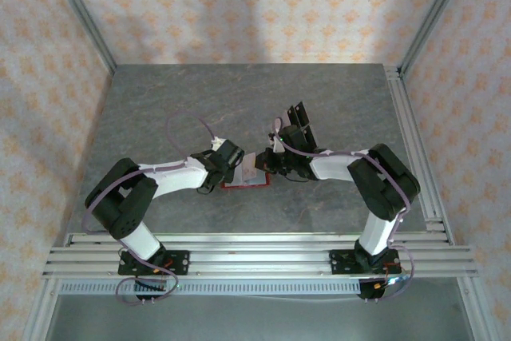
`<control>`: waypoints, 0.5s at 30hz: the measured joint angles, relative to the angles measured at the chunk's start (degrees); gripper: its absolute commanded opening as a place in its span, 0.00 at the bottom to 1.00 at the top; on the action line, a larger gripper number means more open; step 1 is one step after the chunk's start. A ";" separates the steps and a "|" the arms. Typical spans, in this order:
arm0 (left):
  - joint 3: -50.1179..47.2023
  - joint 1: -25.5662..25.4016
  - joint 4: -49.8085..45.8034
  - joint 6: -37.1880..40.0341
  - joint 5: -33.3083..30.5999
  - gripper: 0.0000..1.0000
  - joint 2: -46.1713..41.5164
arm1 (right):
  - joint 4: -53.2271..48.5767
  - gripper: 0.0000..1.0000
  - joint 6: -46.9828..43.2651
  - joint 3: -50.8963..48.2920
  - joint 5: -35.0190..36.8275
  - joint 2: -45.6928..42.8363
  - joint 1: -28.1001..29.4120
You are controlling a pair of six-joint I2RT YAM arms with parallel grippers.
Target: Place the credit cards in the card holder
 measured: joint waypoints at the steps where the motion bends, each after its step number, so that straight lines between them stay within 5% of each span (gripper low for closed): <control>1: 0.00 0.00 0.00 0.00 0.02 0.61 0.00 | 0.20 0.00 0.09 -0.02 -0.02 0.00 0.00; 15: 0.00 -0.35 0.00 -0.02 -0.20 0.61 0.00 | 1.75 0.00 1.14 -1.42 -0.44 0.00 0.00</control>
